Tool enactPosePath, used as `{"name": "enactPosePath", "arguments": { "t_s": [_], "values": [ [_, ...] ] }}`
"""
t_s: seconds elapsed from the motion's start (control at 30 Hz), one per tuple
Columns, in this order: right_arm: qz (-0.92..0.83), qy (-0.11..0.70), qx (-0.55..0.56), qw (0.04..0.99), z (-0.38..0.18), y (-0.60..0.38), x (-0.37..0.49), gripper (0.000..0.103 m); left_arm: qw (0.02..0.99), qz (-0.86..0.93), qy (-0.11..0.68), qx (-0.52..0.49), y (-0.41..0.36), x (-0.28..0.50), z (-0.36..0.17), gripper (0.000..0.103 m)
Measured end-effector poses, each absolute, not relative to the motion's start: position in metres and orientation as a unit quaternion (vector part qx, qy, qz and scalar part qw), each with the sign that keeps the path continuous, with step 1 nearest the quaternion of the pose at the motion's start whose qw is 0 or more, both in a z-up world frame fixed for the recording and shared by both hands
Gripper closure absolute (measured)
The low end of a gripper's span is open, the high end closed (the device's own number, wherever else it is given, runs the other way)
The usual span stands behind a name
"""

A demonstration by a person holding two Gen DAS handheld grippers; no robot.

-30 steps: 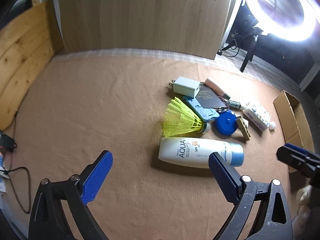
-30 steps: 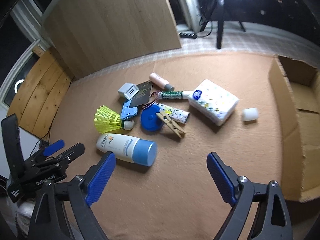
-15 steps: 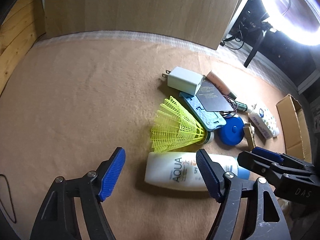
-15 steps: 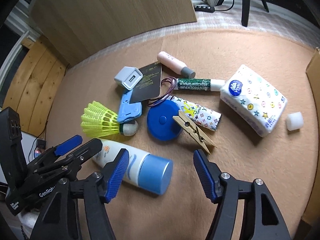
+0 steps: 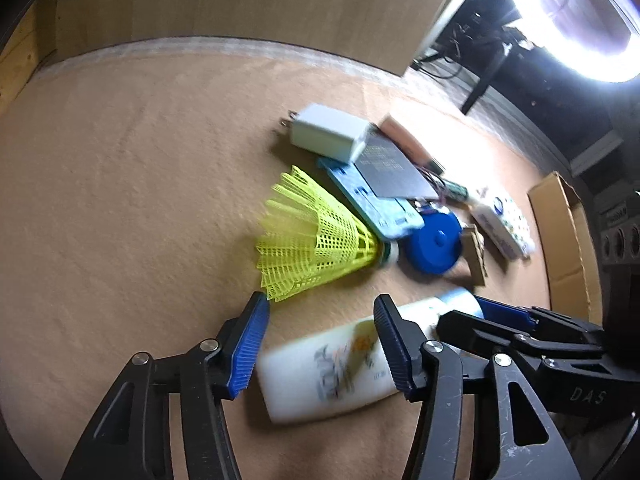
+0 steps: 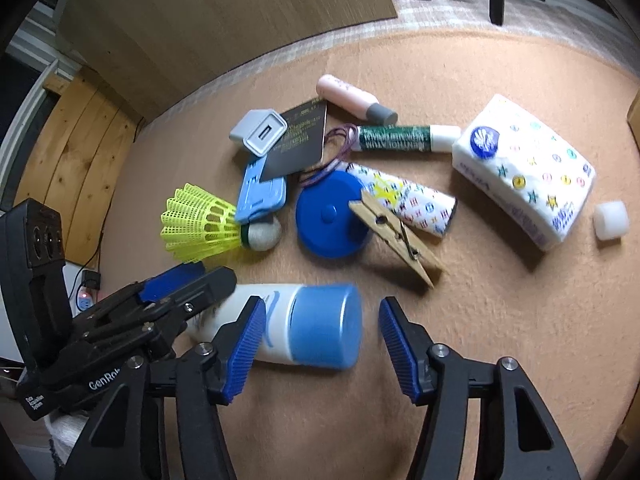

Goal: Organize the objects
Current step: 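Lower the right tool onto the white AQUA bottle and close on it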

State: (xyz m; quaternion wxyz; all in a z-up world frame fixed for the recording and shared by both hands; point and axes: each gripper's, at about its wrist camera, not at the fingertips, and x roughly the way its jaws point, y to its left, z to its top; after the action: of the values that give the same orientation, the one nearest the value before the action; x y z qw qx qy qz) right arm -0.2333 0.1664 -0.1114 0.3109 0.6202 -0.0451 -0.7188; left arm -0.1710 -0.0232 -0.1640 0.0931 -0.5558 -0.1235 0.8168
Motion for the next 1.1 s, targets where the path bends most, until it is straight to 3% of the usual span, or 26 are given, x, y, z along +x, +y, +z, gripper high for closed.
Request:
{"name": "enactPosePath", "arguments": {
  "t_s": [0.43,0.5,0.63,1.0,1.1],
  "values": [
    [-0.727,-0.079,0.610,0.305,-0.101,0.206,-0.222,0.051,0.115,0.807,-0.148,-0.560,0.003,-0.128,-0.162,0.047],
    [-0.726,-0.086,0.610,0.306,-0.100,0.210,-0.220,0.051,0.083,0.814,-0.175,-0.547,0.005,-0.122,-0.157,0.044],
    [-0.721,-0.085,0.613,0.312,-0.100,0.207,-0.217,0.051,0.101,0.819,-0.144,-0.546,0.019,-0.116,-0.149,0.027],
    [-0.693,-0.060,0.635,0.338,-0.113,0.183,-0.210,0.048,0.117,0.809,-0.147,-0.556,0.045,-0.120,-0.161,0.028],
    [-0.686,-0.055,0.638,0.345,-0.115,0.177,-0.210,0.047,0.124,0.806,-0.161,-0.556,0.044,-0.121,-0.163,0.035]
  ]
}}
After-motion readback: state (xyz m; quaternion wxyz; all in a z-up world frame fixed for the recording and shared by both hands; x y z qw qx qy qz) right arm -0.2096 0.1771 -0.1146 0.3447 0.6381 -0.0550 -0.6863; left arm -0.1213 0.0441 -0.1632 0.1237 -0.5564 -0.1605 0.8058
